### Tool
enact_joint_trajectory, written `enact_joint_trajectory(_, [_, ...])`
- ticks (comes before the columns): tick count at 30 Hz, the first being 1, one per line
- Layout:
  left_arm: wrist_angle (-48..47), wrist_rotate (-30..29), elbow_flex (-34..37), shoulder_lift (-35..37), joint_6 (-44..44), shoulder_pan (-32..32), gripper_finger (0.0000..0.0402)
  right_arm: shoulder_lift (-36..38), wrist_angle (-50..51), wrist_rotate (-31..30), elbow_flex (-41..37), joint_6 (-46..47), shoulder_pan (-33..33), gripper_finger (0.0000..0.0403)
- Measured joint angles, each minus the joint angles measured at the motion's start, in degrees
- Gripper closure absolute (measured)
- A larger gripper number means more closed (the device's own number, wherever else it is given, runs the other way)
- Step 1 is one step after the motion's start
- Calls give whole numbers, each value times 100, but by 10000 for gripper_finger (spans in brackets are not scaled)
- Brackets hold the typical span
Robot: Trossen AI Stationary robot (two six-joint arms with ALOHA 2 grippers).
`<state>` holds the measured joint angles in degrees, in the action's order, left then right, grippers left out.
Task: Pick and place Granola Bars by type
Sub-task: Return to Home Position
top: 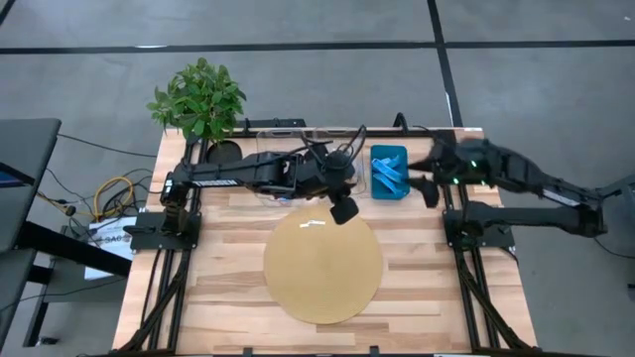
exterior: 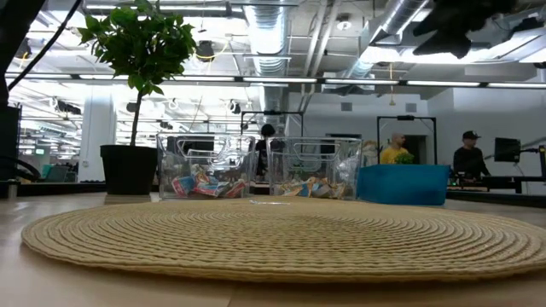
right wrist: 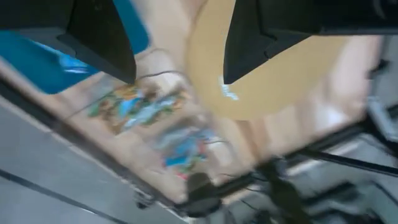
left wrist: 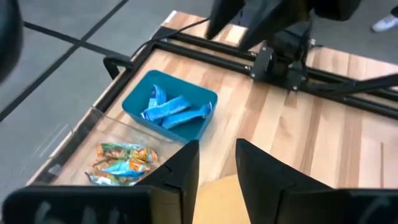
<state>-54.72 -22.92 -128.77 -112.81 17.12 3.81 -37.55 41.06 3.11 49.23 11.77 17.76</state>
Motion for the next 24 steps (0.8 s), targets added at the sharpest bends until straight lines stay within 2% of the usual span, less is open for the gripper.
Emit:
enact_joint_trajectory(4, [-114,-26,0,0,104,40,316,823,-803,-59,-914,559,-574,168])
enact_joint_trajectory(11, [-301,-32,2,0,392,40,332,1882,-2110,-1345,-2149,1062,-1468,168])
enact_joint_trajectory(17, [-472,55,2,-2,660,40,335,2609,-3271,-1377,-3101,1226,-1897,168])
enact_joint_trajectory(24, [-507,227,2,-2,823,41,335,3020,-3856,-1358,-3757,1138,-2234,168])
